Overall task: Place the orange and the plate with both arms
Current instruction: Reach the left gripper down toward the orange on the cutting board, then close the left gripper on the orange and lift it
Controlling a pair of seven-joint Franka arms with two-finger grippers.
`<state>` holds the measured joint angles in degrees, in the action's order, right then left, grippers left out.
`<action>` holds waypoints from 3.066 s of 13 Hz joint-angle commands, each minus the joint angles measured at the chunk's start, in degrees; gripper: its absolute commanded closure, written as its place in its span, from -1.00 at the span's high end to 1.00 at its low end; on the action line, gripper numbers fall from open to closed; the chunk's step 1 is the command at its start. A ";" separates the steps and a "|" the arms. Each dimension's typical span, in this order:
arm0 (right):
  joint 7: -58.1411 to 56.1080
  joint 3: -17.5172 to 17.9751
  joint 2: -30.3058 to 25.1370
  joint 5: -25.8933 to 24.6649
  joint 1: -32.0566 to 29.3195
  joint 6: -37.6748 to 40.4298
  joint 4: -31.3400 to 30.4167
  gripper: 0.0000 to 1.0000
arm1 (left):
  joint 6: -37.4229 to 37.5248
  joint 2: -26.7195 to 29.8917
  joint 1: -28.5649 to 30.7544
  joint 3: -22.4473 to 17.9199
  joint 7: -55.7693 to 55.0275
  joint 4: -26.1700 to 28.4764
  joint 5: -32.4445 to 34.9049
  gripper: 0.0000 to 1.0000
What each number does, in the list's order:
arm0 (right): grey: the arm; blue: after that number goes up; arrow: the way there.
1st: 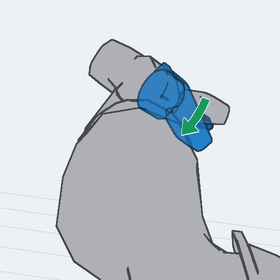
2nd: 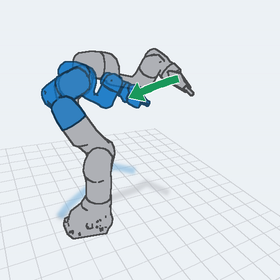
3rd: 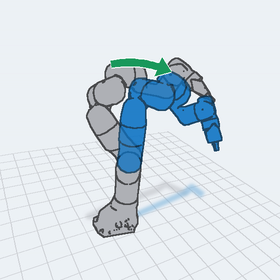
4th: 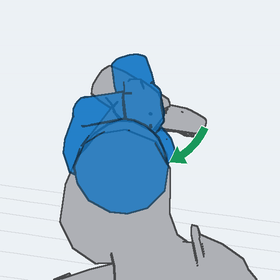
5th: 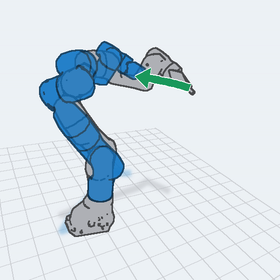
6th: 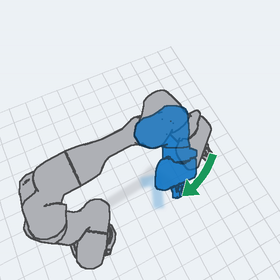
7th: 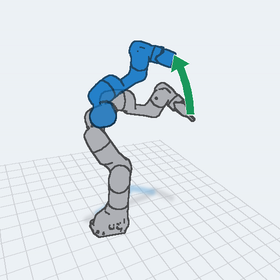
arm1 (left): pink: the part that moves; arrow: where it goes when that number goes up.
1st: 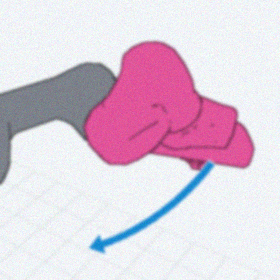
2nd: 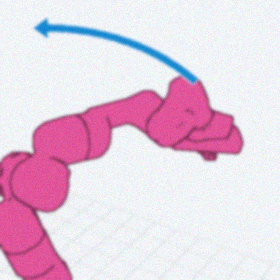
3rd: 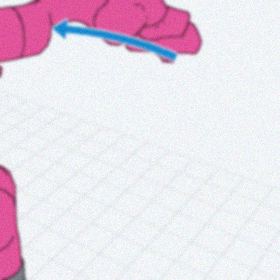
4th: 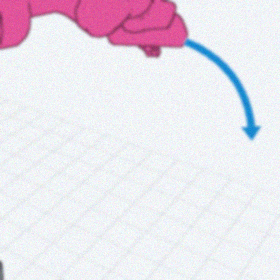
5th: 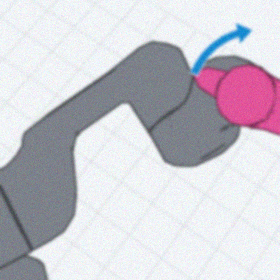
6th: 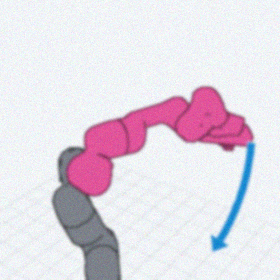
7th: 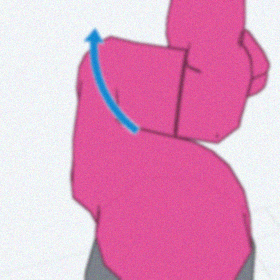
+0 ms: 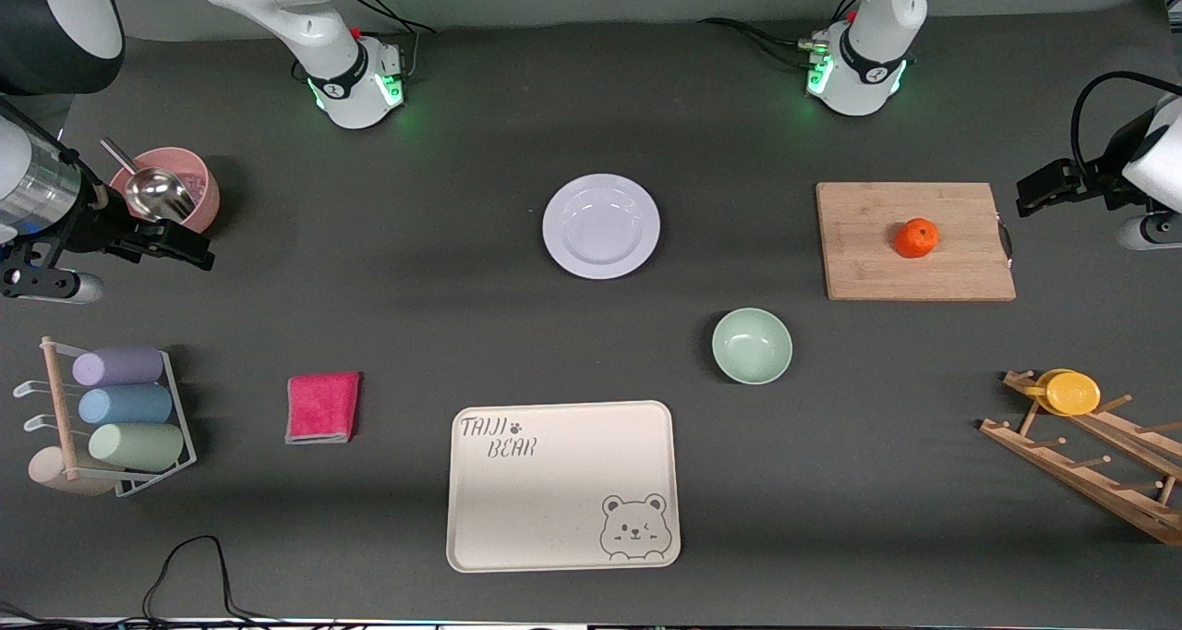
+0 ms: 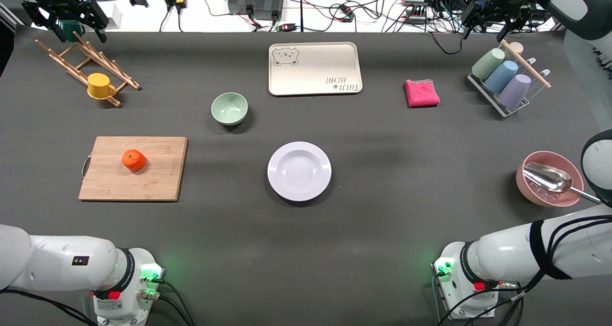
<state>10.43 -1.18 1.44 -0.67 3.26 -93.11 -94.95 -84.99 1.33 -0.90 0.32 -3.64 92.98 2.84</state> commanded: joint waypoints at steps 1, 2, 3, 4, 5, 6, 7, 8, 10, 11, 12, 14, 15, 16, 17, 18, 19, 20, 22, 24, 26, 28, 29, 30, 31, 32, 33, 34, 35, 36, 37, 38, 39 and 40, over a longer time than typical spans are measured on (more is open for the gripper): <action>-1.38 -0.75 -1.45 0.93 0.26 -0.58 -1.47 1.00 | 2.01 0.60 -0.95 -1.20 0.20 0.01 0.23 1.00; -1.38 -0.75 -1.36 0.93 0.26 -1.19 -1.47 1.00 | 2.11 0.51 -0.94 -1.20 -0.49 -0.43 0.24 1.00; -1.38 -0.75 -1.36 1.02 0.26 -1.28 -1.47 1.00 | 2.20 0.51 -0.94 -1.28 -0.41 -0.43 0.24 1.00; -1.38 -0.75 -1.27 1.11 0.26 -1.46 -1.47 1.00 | 2.46 0.43 -0.86 -1.20 0.20 -0.34 0.41 1.00; -1.38 -0.75 -1.18 1.46 0.26 -1.46 -1.47 1.00 | 2.55 0.25 -0.60 -1.20 0.73 0.01 0.59 1.00; -1.38 -0.84 -1.18 2.16 0.26 -1.46 -1.47 1.00 | 2.64 0.25 -0.59 -1.28 0.91 0.44 0.59 1.00; -1.38 -0.84 -1.09 2.25 0.26 -1.46 -1.73 1.00 | 3.51 0.25 -0.59 -1.28 0.91 0.88 0.59 1.00; -1.38 -0.92 -1.18 2.25 0.26 -1.72 -2.17 1.00 | 4.21 0.60 -0.59 -1.28 0.91 1.32 0.67 1.00; -1.38 -0.93 -1.36 2.25 0.26 -2.25 -2.87 1.00 | 4.31 2.69 0.02 -1.55 1.09 3.95 0.76 1.00; -1.38 -0.93 -1.36 2.25 0.26 -2.25 -2.96 1.00 | 3.53 5.23 0.11 -1.64 1.09 7.18 0.85 1.00; -1.38 -0.93 -1.36 2.25 0.26 -2.25 -2.96 1.00 | 2.21 8.04 0.11 -1.64 1.09 10.78 0.94 1.00; -1.38 -0.93 -1.36 2.43 0.26 -2.69 -3.23 1.00 | 0.80 13.32 0.11 -1.81 1.09 17.64 0.94 1.00; -1.38 -1.01 -1.36 3.12 0.26 -2.95 -3.49 1.00 | -0.95 16.13 0.20 -2.60 1.18 21.77 0.94 1.00; -1.38 -1.01 -1.36 3.65 0.26 -3.04 -3.58 1.00 | -3.49 19.72 0.20 -3.56 1.18 27.03 0.94 1.00; -1.38 -1.01 -1.27 3.75 0.26 -3.04 -3.58 1.00 | -6.91 22.98 0.20 -3.74 1.18 33.00 0.94 1.00; -1.38 -1.01 -1.09 3.83 0.26 -3.13 -3.58 1.00 | -10.68 25.54 0.20 -4.27 1.18 38.36 1.03 1.00; -1.38 -1.01 -0.92 3.84 0.26 -3.39 -3.67 1.00 | -13.50 27.13 0.20 -4.62 1.09 42.25 1.03 1.00; -1.38 -1.01 -0.92 3.84 0.26 -3.48 -4.02 1.00 | -16.49 27.58 0.20 -4.62 1.09 45.42 1.03 1.00; -1.38 -1.01 -1.44 3.84 0.26 -4.79 -5.59 1.00 | -23.08 27.58 0.20 -4.63 1.09 51.04 1.03 1.00; -1.38 -1.10 -1.53 3.84 0.26 -5.06 -5.95 1.00 | -31.59 26.88 0.11 -4.62 1.09 56.93 1.03 1.00; -1.38 -1.10 -1.53 3.84 0.26 -5.06 -6.04 1.00 | -40.64 24.96 0.20 -4.71 1.18 62.65 1.20 1.00; -1.47 -1.10 -1.53 3.92 0.26 -5.06 -6.04 1.00 | -46.29 20.75 0.98 -4.71 1.09 64.87 1.29 1.00; -1.55 -1.10 -1.45 3.92 0.26 -5.15 -6.04 1.00 | -49.71 18.12 1.08 -4.71 1.18 65.05 1.29 1.00; -1.56 -1.10 -1.36 3.92 0.26 -5.24 -6.04 1.00 | -53.05 15.05 1.34 -4.71 1.35 65.31 1.29 1.00; -1.56 -1.10 -1.36 3.92 0.26 -5.67 -6.04 1.00 | -56.30 12.14 2.21 -4.71 2.92 65.40 1.29 1.00; -1.56 -1.10 -1.36 3.92 0.26 -5.76 -6.04 1.00 | -59.82 9.24 2.83 -4.71 3.98 65.40 1.29 1.00; -1.56 -1.10 -1.36 3.92 0.26 -5.77 -6.04 1.00 | -63.24 6.52 3.44 -4.80 5.38 65.40 1.29 1.00; -1.56 -1.10 -1.27 3.92 0.26 -5.85 -6.04 1.00 | -65.89 3.88 4.58 -4.71 6.53 65.49 1.29 1.00; -1.56 -1.19 -1.27 3.92 0.26 -5.85 -6.04 1.00 | -69.40 1.24 4.68 -4.71 6.54 65.58 1.29 1.00; -1.56 -1.10 -1.18 3.92 0.26 -5.94 -6.04 1.00 | -71.69 -0.87 4.68 -4.71 6.54 65.58 1.29 1.00; -1.56 -1.10 -1.18 3.92 0.26 -5.94 -6.04 1.00 | -72.15 -1.94 4.68 -4.71 6.10 65.66 1.03 1.00; -1.56 -1.10 -1.18 3.92 0.26 -6.03 -6.04 1.00 | -72.24 -2.21 4.59 -4.71 5.66 65.75 0.68 1.00; -1.56 -1.10 -1.09 3.92 0.17 -6.03 -6.04 1.00 | -72.24 -2.56 4.51 -4.71 5.57 65.75 0.59 1.00; -1.56 -1.10 -1.09 3.92 0.17 -6.03 -6.04 1.00 | -72.24 -2.65 4.50 -4.71 5.57 65.75 0.59 1.00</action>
<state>10.24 -1.80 1.43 2.22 3.25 -98.09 -99.75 -156.85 -1.86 3.46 -4.49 1.83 158.42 3.61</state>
